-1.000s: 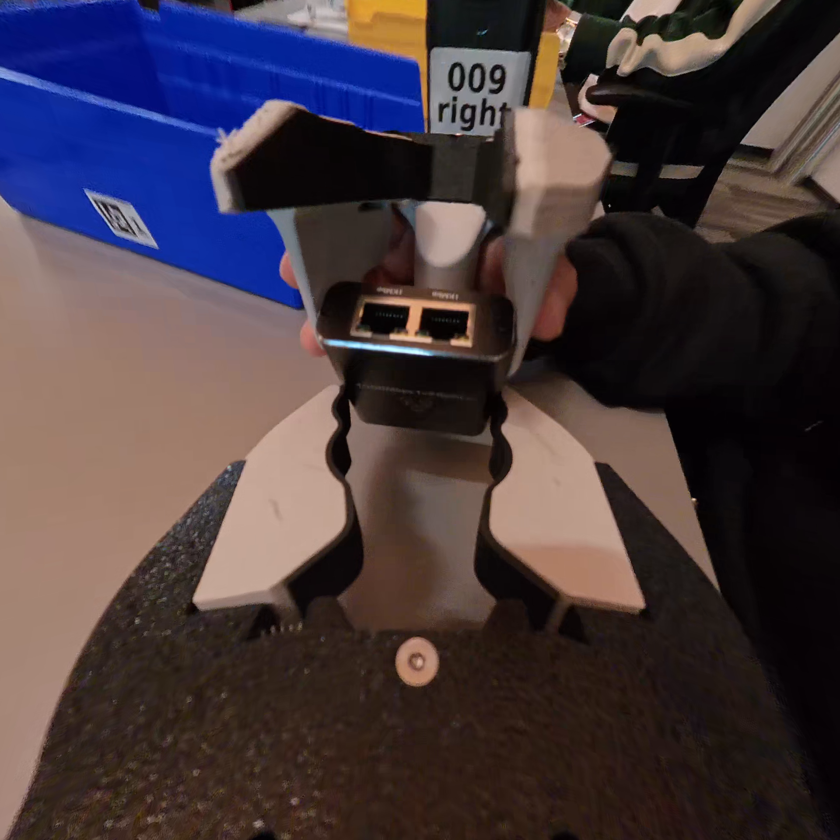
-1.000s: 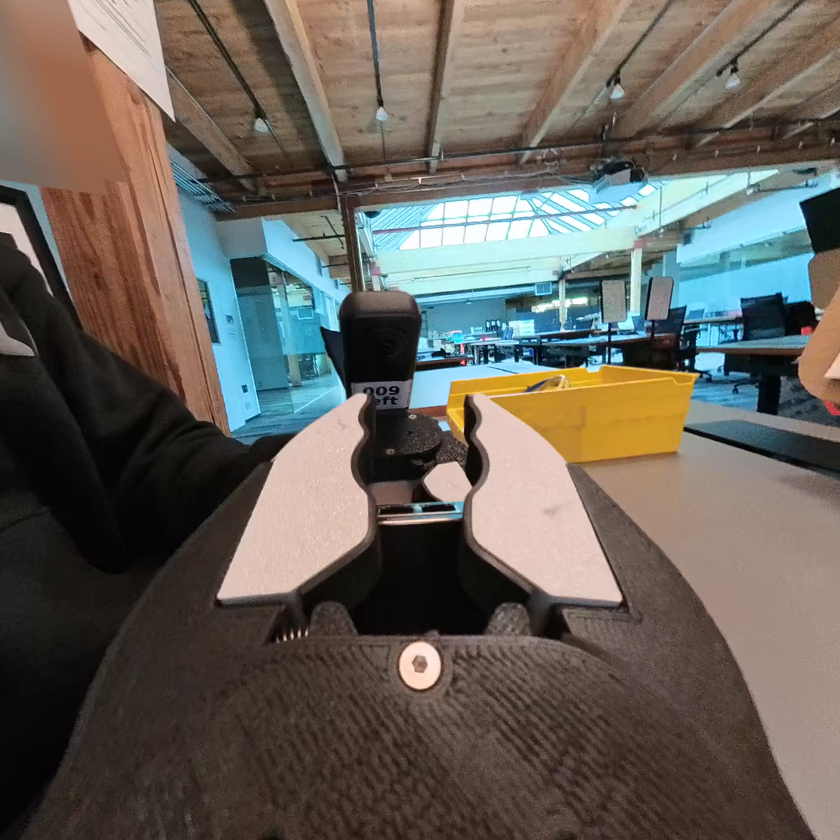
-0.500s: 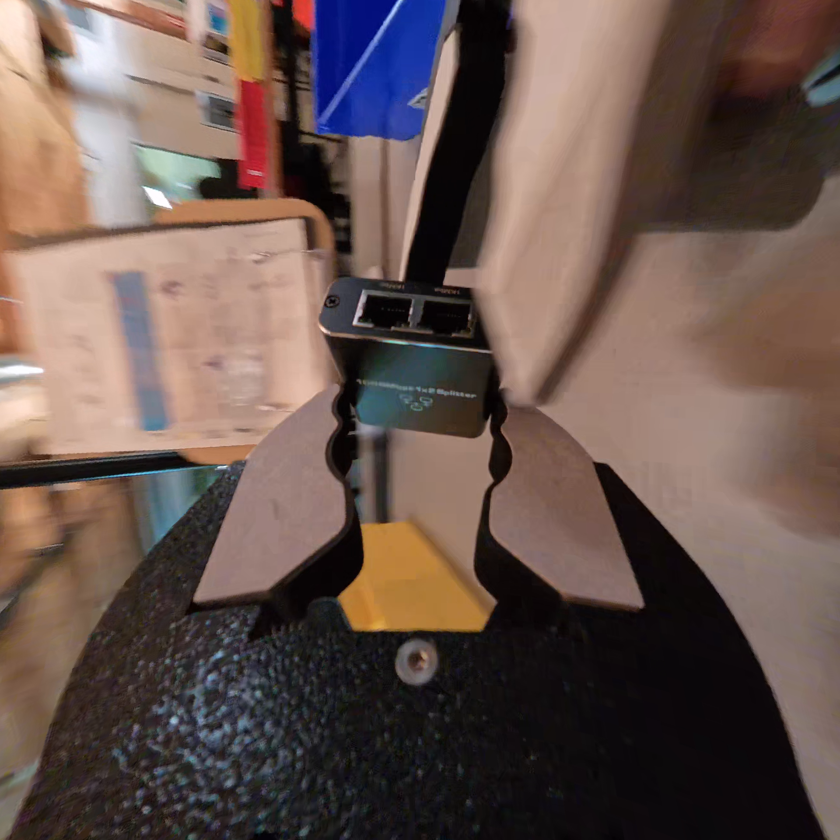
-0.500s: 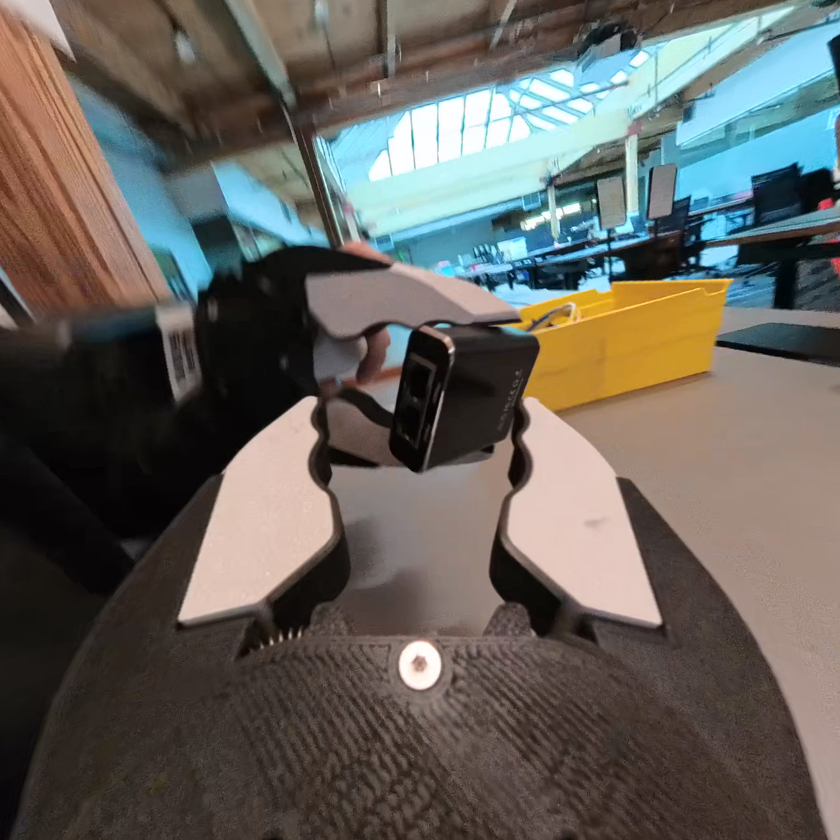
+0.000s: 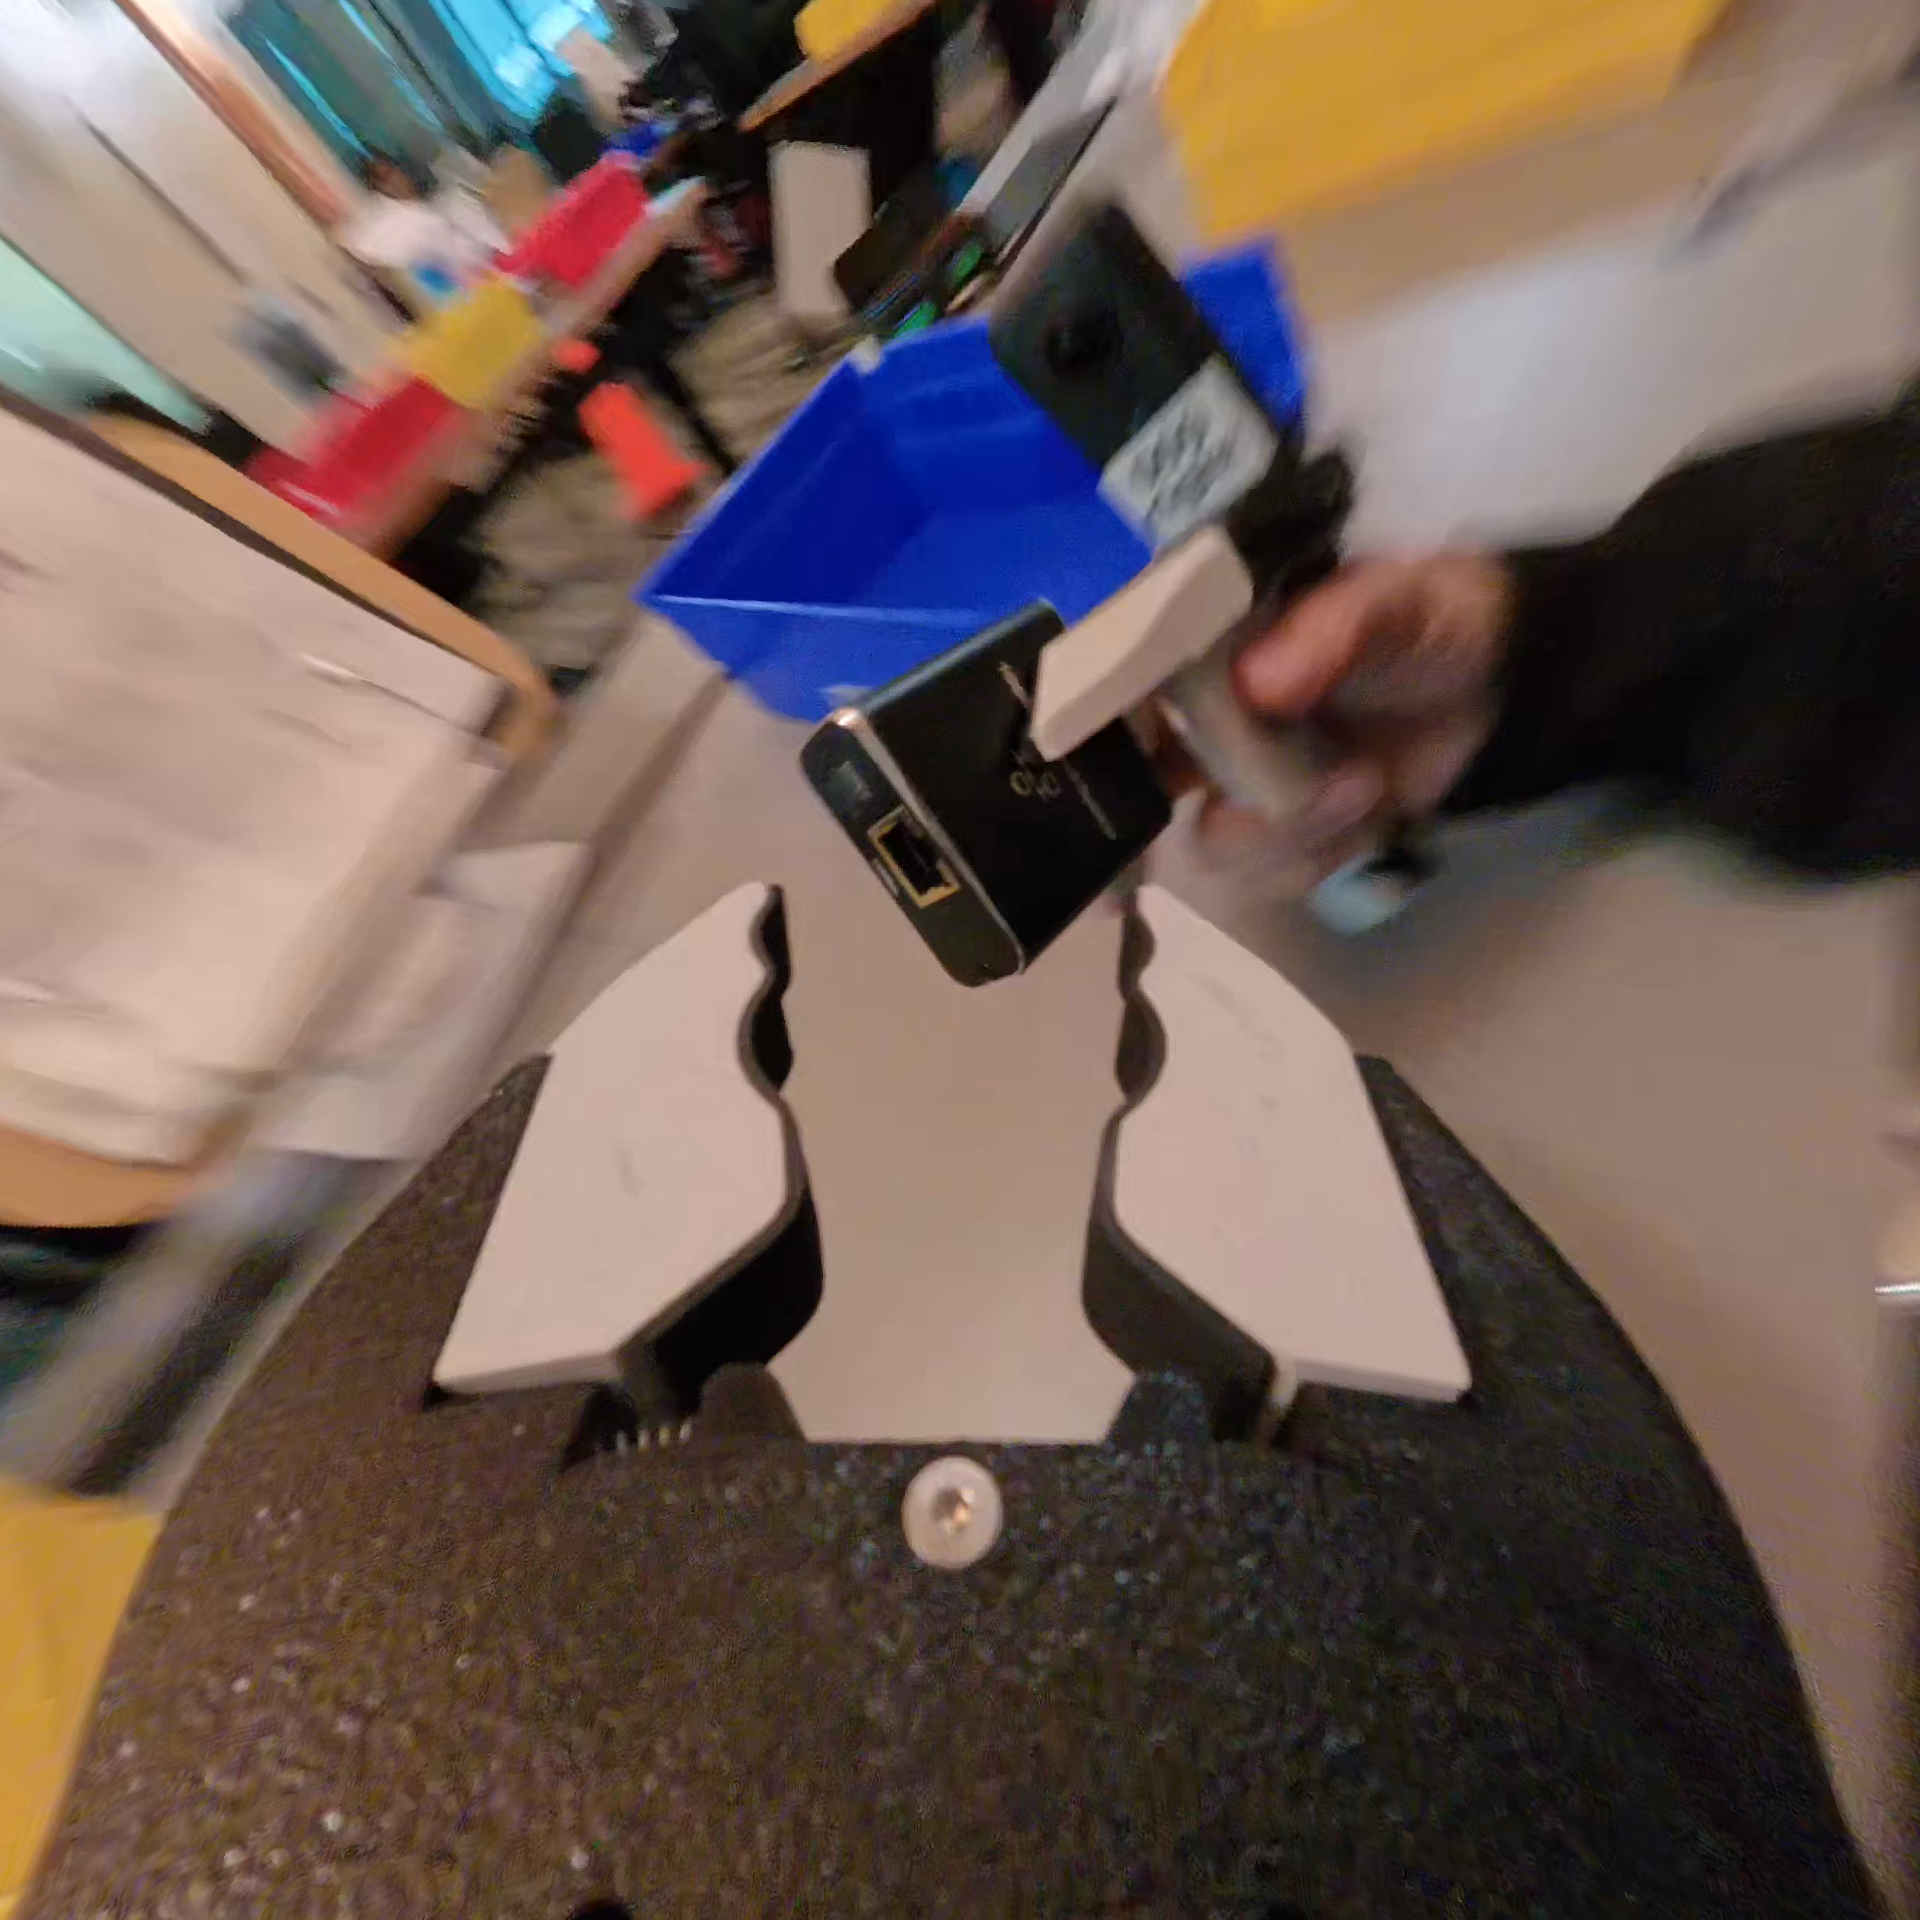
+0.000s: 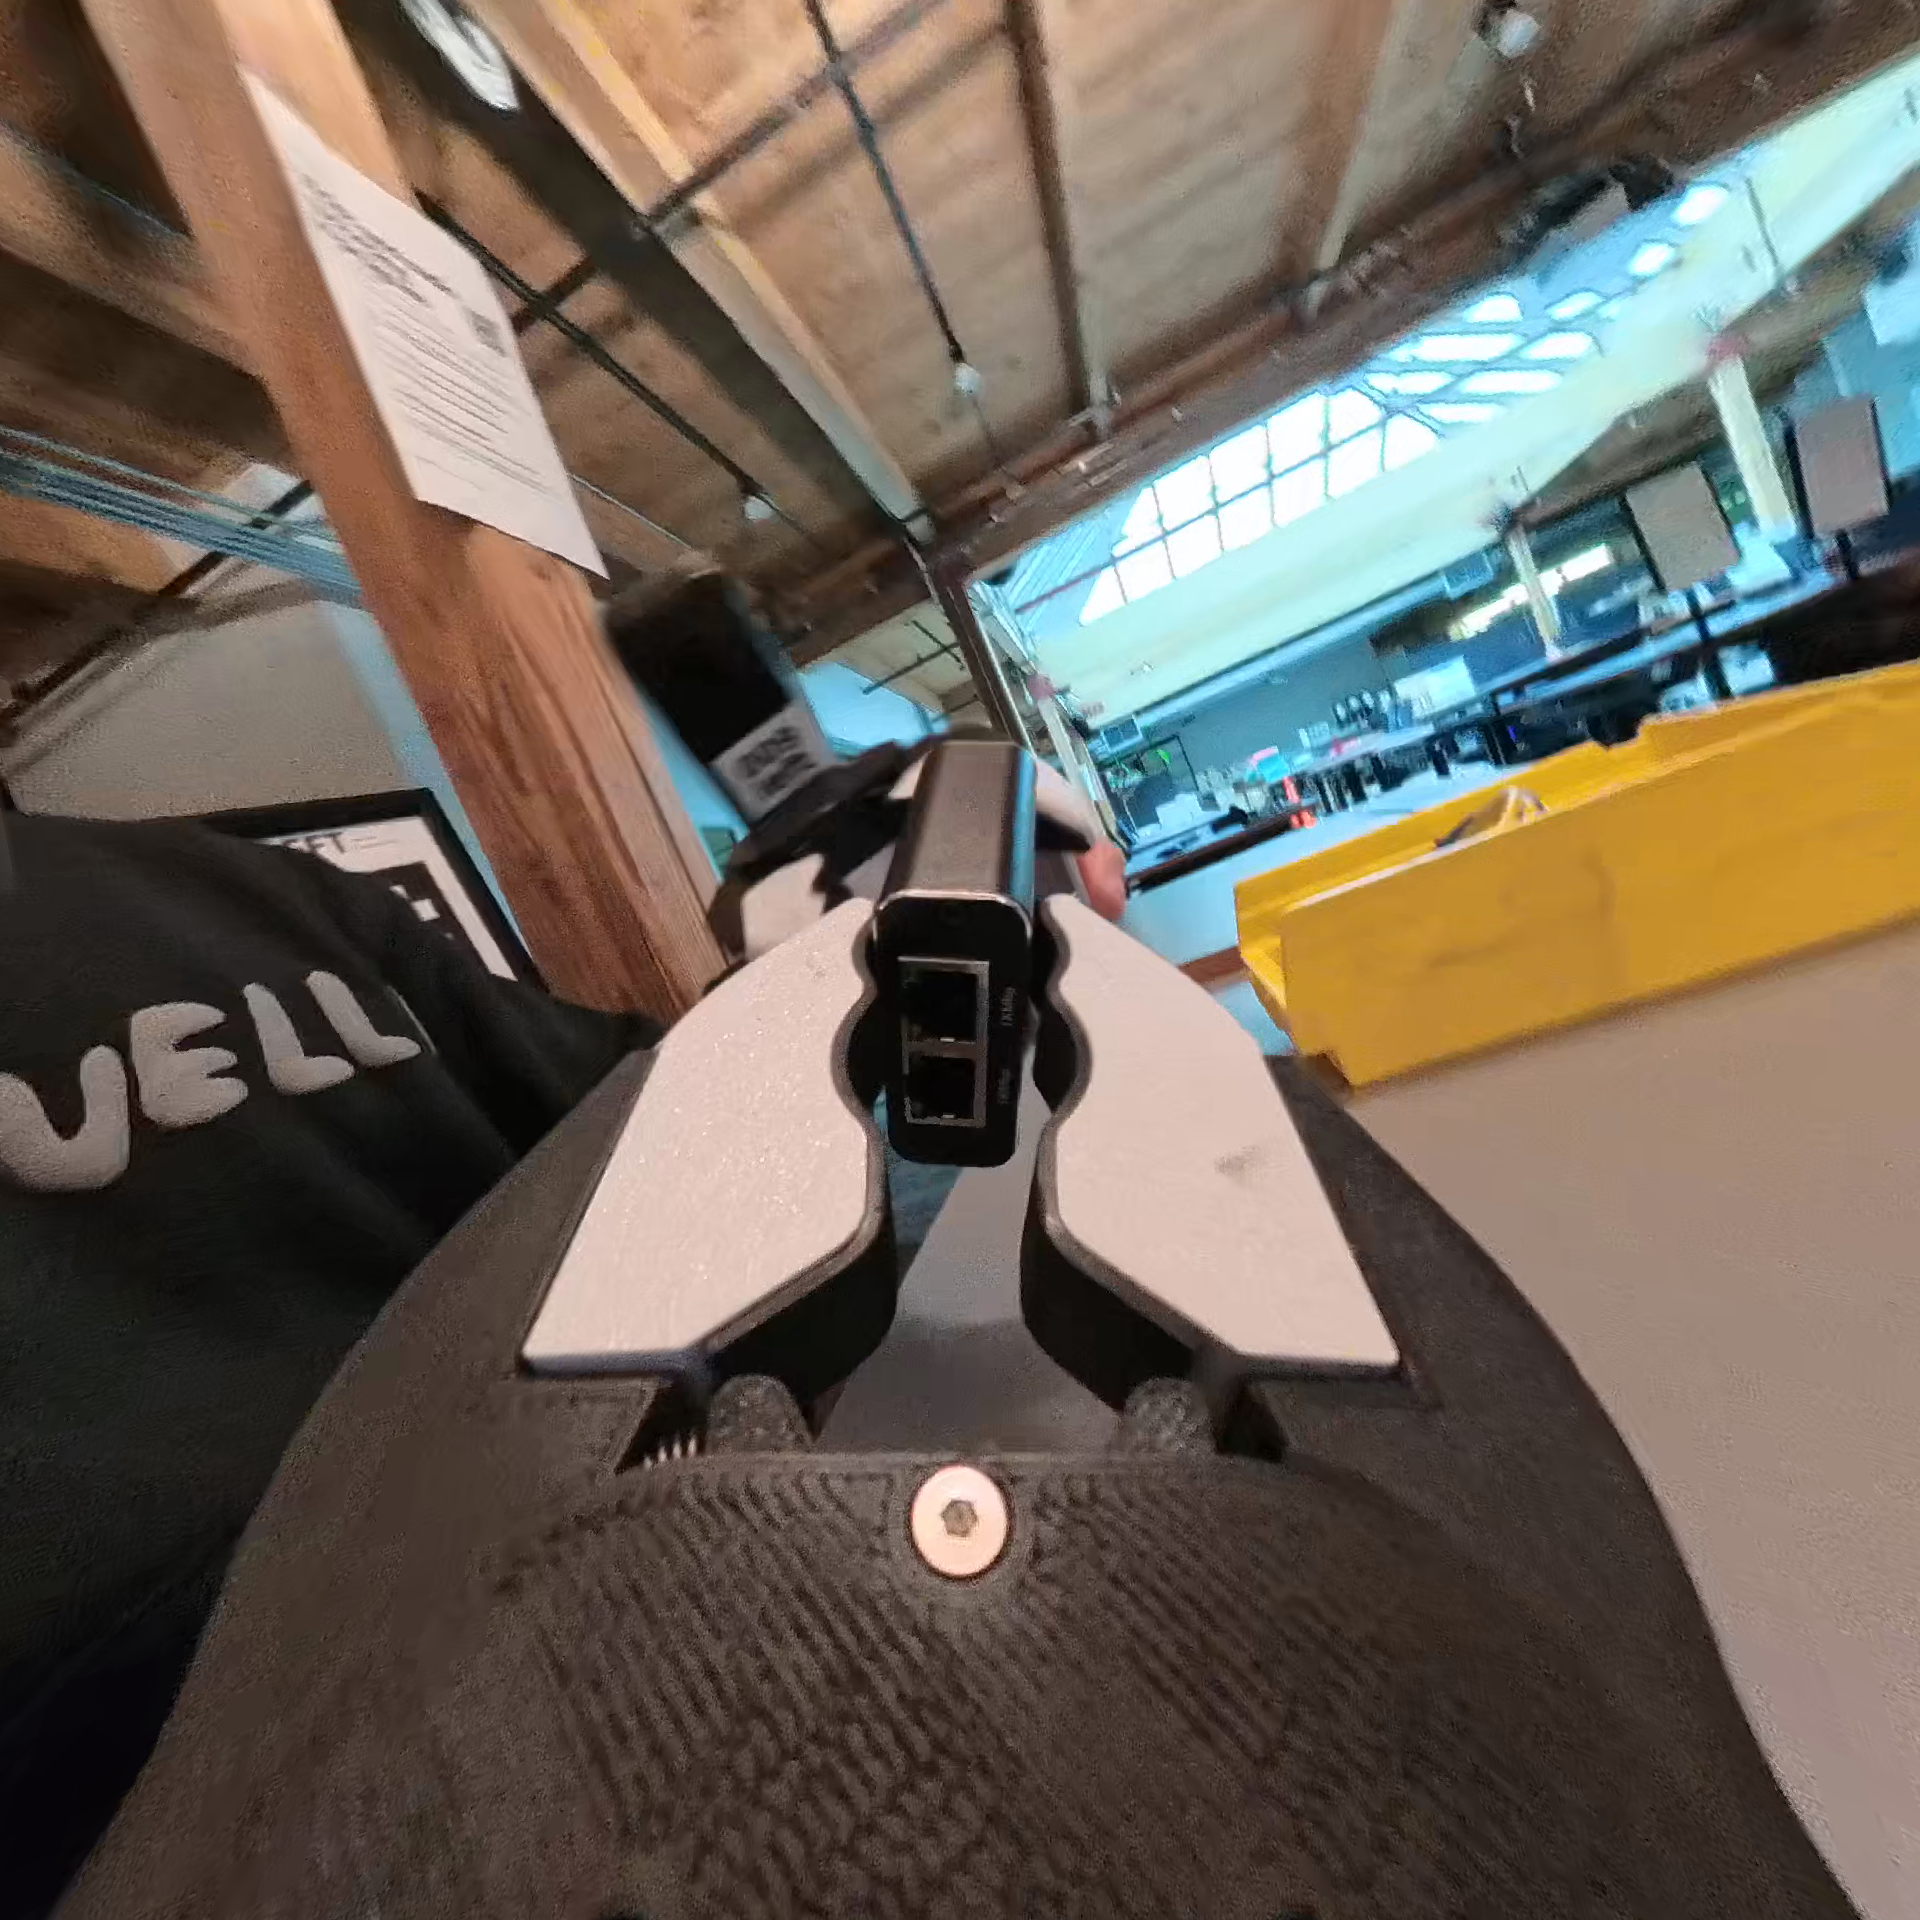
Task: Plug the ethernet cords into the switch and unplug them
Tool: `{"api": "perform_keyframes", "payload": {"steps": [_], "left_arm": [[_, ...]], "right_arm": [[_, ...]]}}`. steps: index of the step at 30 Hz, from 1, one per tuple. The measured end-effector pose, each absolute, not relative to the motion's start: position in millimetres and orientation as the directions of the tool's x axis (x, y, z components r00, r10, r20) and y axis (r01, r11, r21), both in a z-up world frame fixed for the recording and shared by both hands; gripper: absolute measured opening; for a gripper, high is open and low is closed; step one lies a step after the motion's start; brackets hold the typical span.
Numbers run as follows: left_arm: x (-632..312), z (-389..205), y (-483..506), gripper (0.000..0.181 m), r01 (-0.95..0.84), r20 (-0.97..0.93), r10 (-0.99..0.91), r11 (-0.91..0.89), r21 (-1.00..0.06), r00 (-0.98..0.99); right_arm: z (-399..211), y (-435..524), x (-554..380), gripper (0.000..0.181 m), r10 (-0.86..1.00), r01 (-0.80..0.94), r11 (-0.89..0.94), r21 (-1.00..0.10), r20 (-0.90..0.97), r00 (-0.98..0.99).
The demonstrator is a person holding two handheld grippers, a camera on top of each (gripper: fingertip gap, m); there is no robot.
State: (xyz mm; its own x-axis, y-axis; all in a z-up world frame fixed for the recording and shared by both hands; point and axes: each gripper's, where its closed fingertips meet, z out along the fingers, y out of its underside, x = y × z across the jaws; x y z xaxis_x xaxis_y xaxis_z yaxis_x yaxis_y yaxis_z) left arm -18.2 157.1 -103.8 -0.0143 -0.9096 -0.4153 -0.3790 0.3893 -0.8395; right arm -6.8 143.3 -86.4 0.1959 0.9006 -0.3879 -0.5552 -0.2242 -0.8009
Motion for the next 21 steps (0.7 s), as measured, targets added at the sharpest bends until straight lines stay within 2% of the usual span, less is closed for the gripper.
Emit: {"api": "perform_keyframes", "payload": {"steps": [1, 3, 5, 7, 10, 11, 14, 15, 18, 21], "left_arm": [[-20.1, -99.1, 152.2, 0.052, -0.347, -0.218, -0.975, 0.218, -0.912, -0.039], [-24.6, -96.0, 148.8, 0.043, -0.335, 0.091, -0.991, -0.054, -0.941, -0.095], [-29.7, -98.1, 141.0, 0.032, -0.355, 0.285, -0.942, -0.209, -0.911, -0.179], [-30.6, -105.1, 138.8, 0.028, -0.377, 0.333, -0.922, -0.243, -0.894, -0.197], [-32.2, -114.2, 145.3, 0.023, -0.388, 0.286, -0.944, -0.204, -0.899, -0.166], [-33.4, -117.2, 148.1, 0.023, -0.406, 0.308, -0.94, -0.227, -0.885, -0.147], [-35.4, -120.3, 159.2, 0.023, -0.39, 0.492, -0.866, -0.423, -0.818, -0.091], [-36.8, -121.0, 160.6, 0.022, -0.389, 0.585, -0.806, -0.512, -0.766, -0.091], [-38.1, -118.1, 159.9, 0.024, -0.373, 0.778, -0.616, -0.698, -0.612, -0.125], [-35.9, -126.2, 152.2, 0.022, -0.407, 0.826, -0.552, -0.733, -0.545, -0.112]], "right_arm": [[-84.6, 140.4, -8.4, 0.024, 0.912, -0.548, -0.197, -0.813, -0.358, 0.202], [-84.8, 134.7, -16.0, 0.024, 0.931, -0.502, -0.147, -0.853, -0.291, 0.222], [-89.2, 136.5, -22.2, 0.024, 0.926, -0.457, -0.113, -0.882, -0.26, 0.272], [-94.5, 135.9, -28.3, 0.024, 0.929, -0.414, -0.095, -0.905, -0.23, 0.291], [-104.1, 144.5, -29.1, 0.025, 0.899, -0.335, -0.023, -0.942, -0.166, 0.405], [-105.9, 150.7, -26.5, 0.03, 0.866, -0.301, 0.038, -0.953, -0.119, 0.486], [-97.6, 150.8, -23.4, 0.069, 0.76, -0.208, 0.296, -0.932, 0.098, 0.643], [-100.5, 150.0, -26.3, 0.073, 0.733, -0.145, 0.345, -0.927, 0.169, 0.658], [-119.5, 151.0, -40.3, 0.083, 0.74, -0.015, 0.336, -0.942, 0.253, 0.623], [-121.3, 155.9, -44.5, 0.097, 0.704, 0.033, 0.362, -0.932, 0.296, 0.646]]}}
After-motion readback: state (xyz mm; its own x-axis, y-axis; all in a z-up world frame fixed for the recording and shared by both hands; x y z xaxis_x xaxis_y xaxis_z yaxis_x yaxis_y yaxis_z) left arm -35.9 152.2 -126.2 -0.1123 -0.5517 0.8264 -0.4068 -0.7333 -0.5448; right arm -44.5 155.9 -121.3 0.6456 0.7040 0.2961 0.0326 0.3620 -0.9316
